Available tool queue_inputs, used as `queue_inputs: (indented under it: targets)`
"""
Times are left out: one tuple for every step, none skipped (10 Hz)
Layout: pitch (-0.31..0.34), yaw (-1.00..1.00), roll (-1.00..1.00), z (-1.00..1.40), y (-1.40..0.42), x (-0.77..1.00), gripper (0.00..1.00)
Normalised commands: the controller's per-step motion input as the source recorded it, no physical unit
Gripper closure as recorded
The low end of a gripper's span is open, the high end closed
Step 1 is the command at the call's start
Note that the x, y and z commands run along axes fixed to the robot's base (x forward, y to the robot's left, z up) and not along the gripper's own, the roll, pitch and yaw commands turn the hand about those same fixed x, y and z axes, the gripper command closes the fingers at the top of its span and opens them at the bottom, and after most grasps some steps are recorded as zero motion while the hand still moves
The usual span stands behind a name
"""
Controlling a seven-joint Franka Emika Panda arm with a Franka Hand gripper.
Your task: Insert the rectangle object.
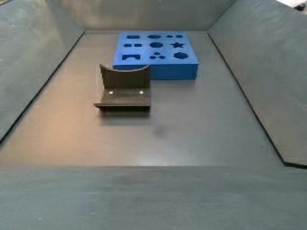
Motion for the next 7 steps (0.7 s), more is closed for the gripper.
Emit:
queue_inputs:
  targets:
    - [-0.029,0.04,0.0,-0.53,-0.05,0.99,1.0]
    - [-0.06,0.13,0.0,-0.33,0.03,0.9,1.0]
    - [-0.064,0.21,0.02,-0.23,0.02,0.83,1.0]
    - [-0.07,0.22,0.05,-0.19,0.0,0.81,1.0]
    - [-0.081,0.15,0.05,-0.26,-0.05,0.84,1.0]
    - [-0.083,0.1,0.02,-0.41,-0.2,0.87,1.0]
    - [-0.104,0.08,-0.03,-0.63,-0.25,0.87,1.0]
